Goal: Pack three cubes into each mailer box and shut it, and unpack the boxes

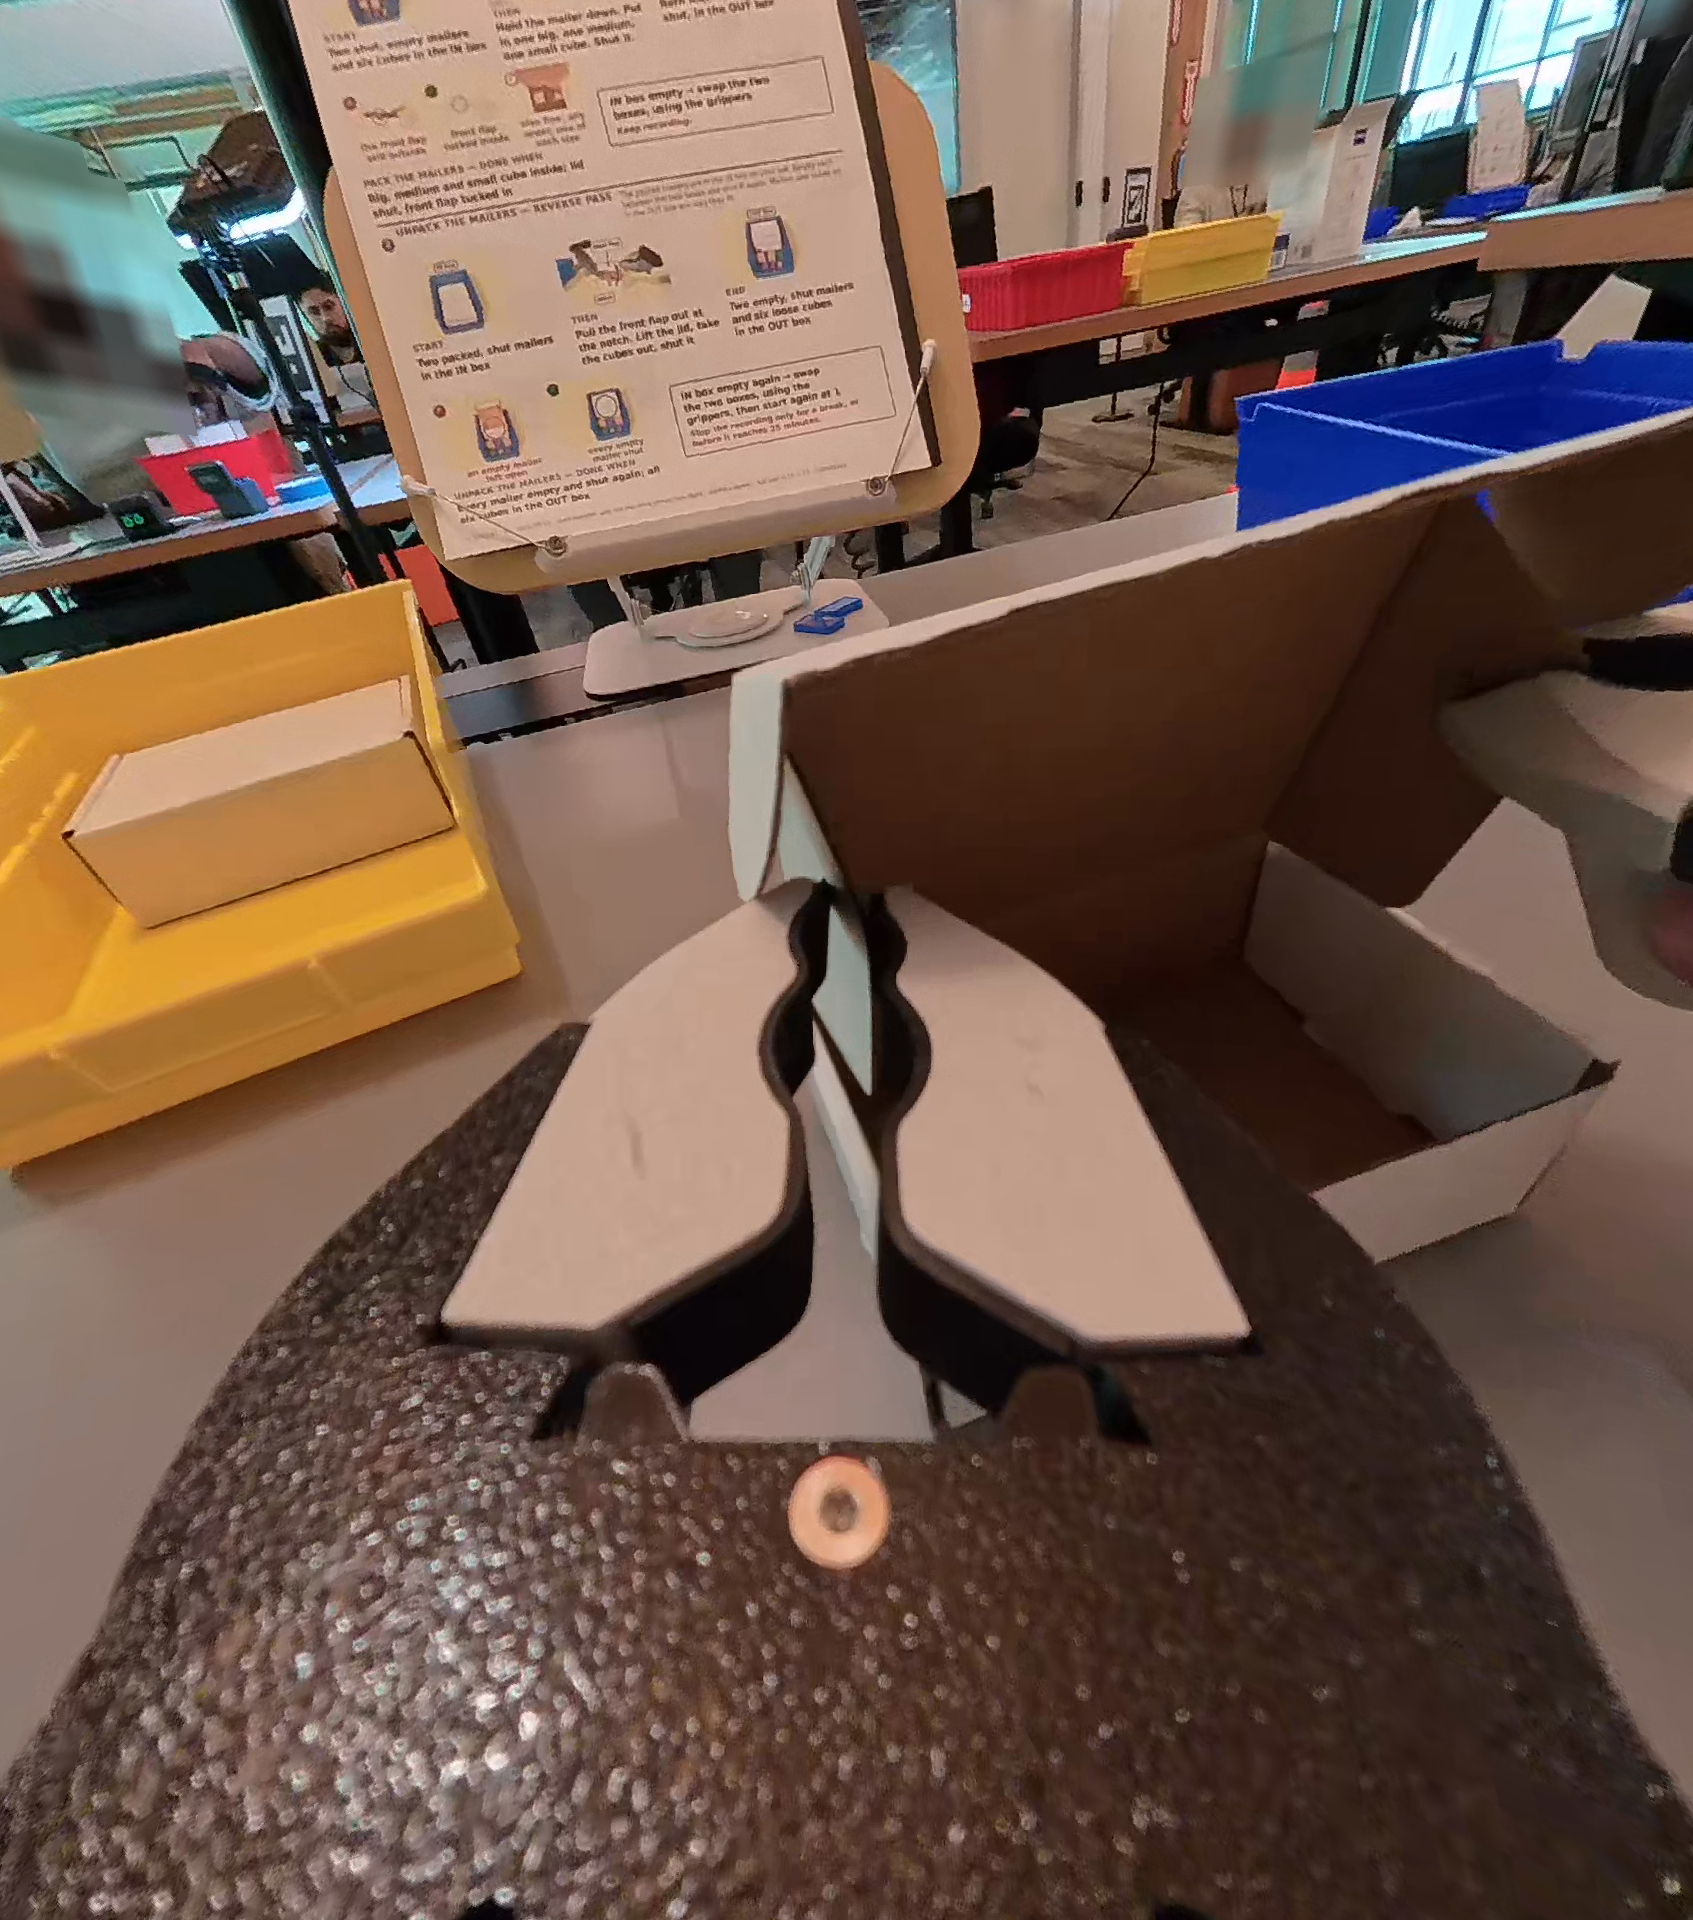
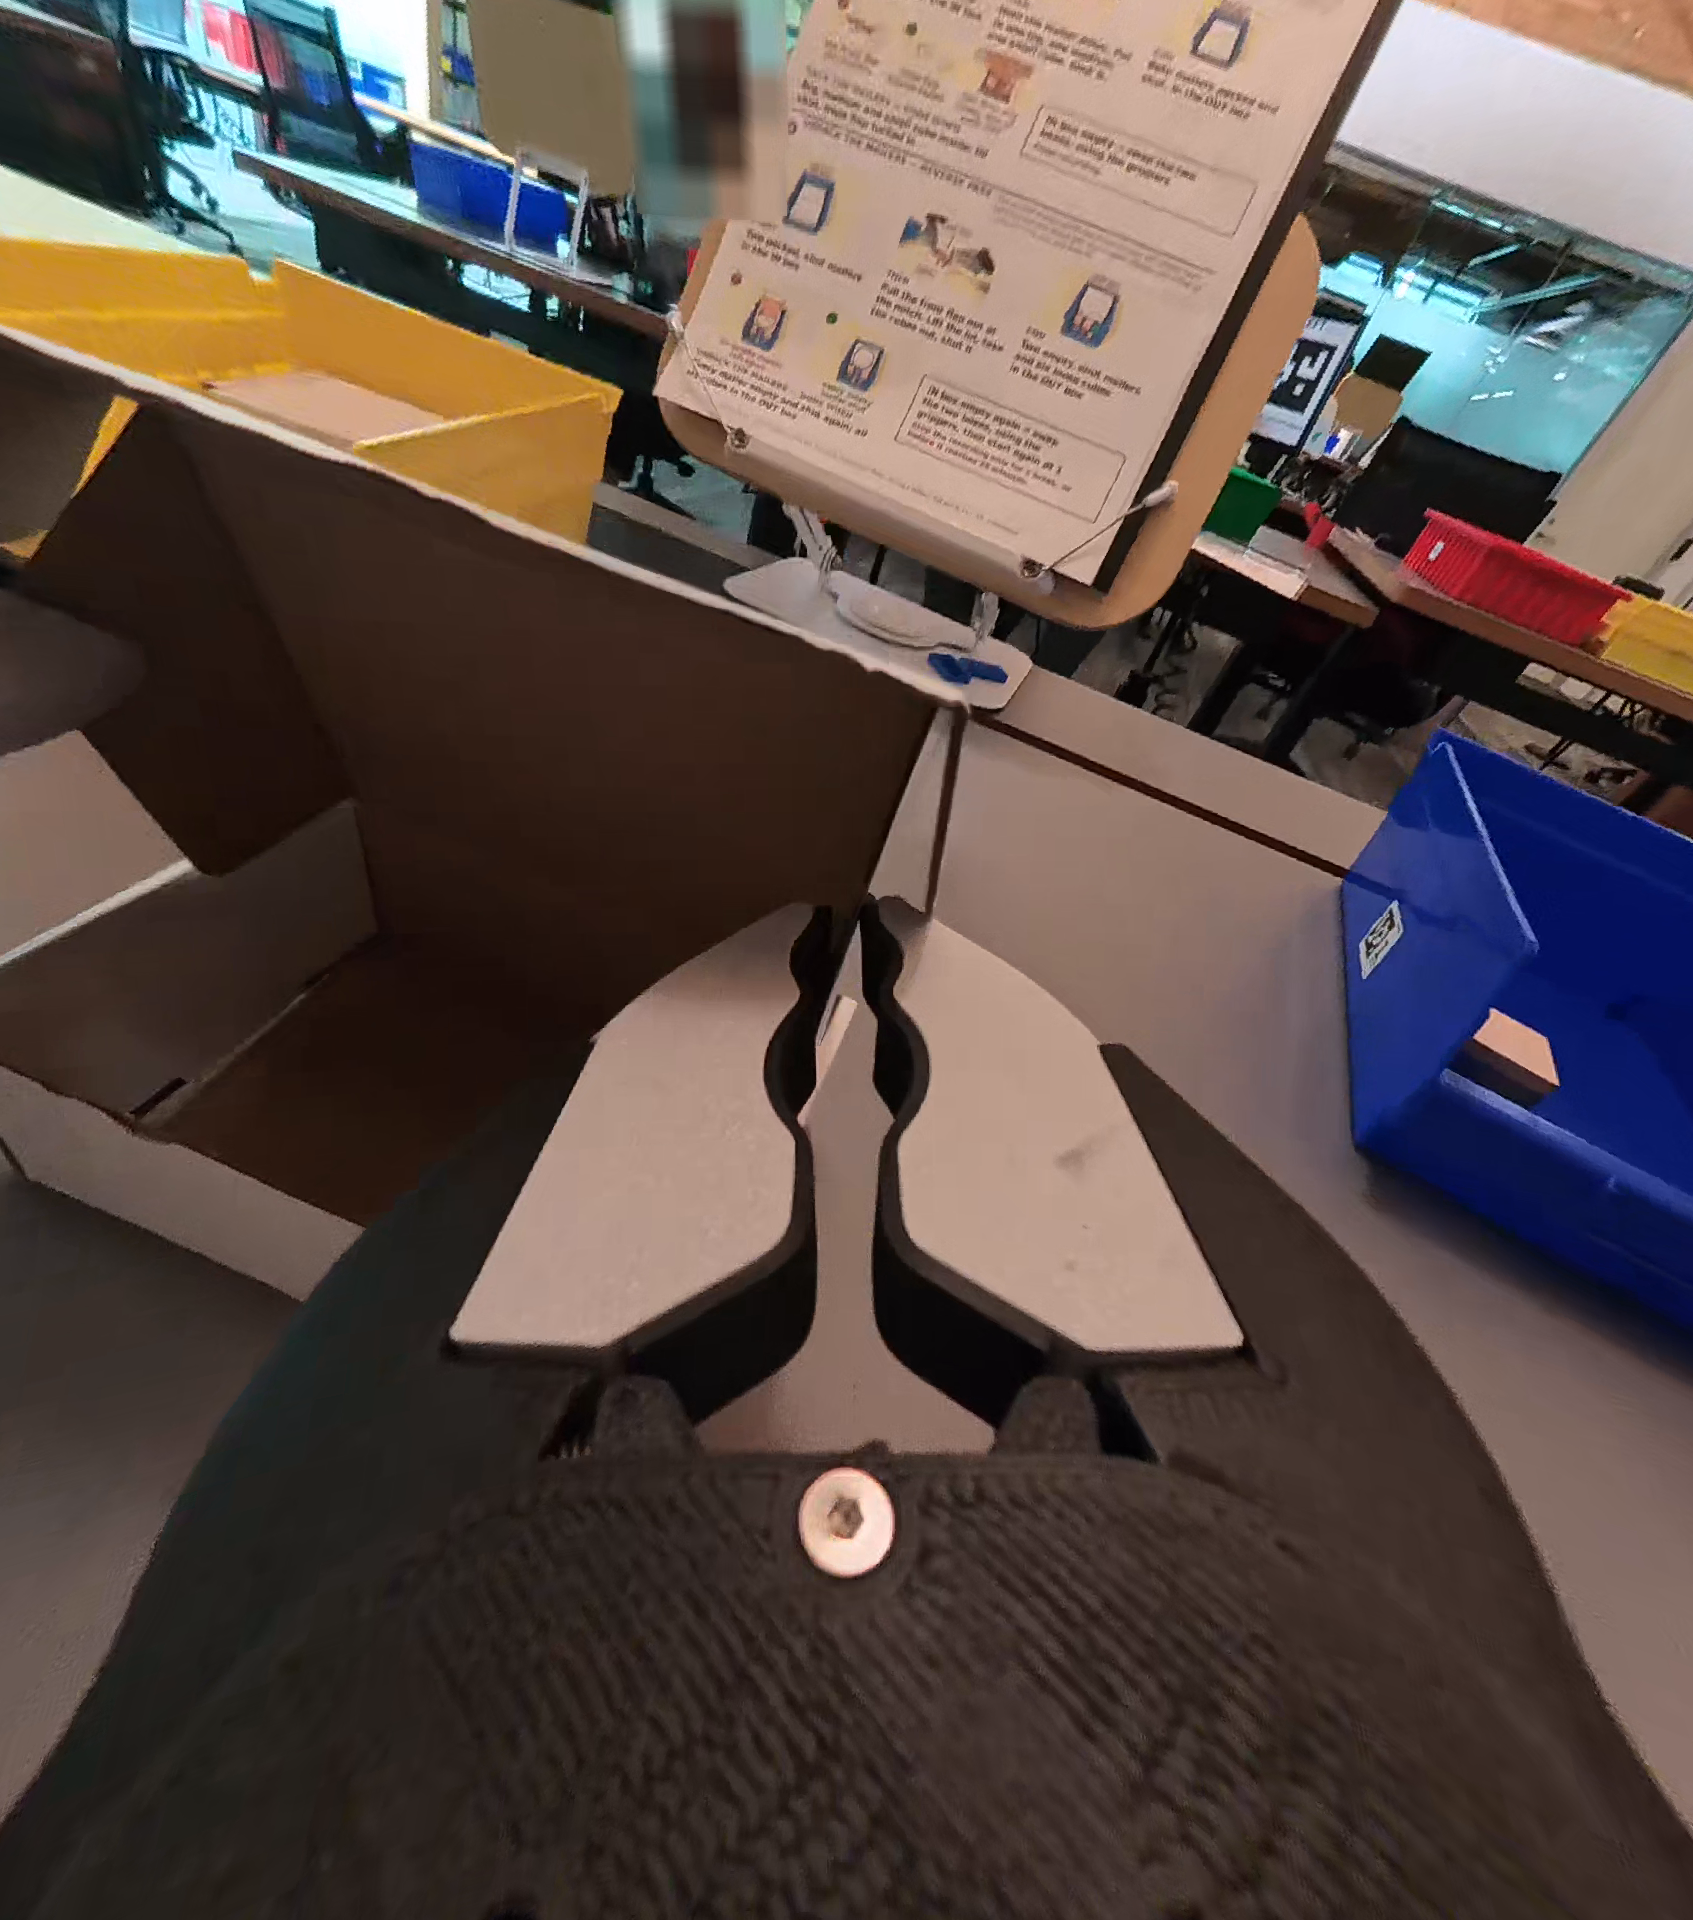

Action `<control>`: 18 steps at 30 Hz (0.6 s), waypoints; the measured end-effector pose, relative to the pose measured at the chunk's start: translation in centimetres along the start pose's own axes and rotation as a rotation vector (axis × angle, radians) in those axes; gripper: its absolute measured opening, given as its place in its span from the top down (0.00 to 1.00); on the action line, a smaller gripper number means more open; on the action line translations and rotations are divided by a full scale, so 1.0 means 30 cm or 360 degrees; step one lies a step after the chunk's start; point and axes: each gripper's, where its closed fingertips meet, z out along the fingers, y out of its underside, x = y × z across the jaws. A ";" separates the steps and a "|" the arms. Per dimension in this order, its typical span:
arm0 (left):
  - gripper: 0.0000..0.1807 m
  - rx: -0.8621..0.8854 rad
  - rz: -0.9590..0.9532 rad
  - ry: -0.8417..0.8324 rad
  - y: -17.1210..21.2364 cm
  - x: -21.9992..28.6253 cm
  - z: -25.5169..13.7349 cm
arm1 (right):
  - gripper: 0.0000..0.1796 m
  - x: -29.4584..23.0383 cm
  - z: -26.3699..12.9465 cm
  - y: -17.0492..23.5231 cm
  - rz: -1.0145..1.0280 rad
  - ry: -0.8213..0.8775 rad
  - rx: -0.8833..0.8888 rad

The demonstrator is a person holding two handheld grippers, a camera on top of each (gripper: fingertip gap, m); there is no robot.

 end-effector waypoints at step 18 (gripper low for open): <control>0.96 -0.0190 -0.0116 0.0068 0.113 0.037 0.001 | 0.95 -0.047 0.010 0.104 0.0010 -0.0126 -0.0213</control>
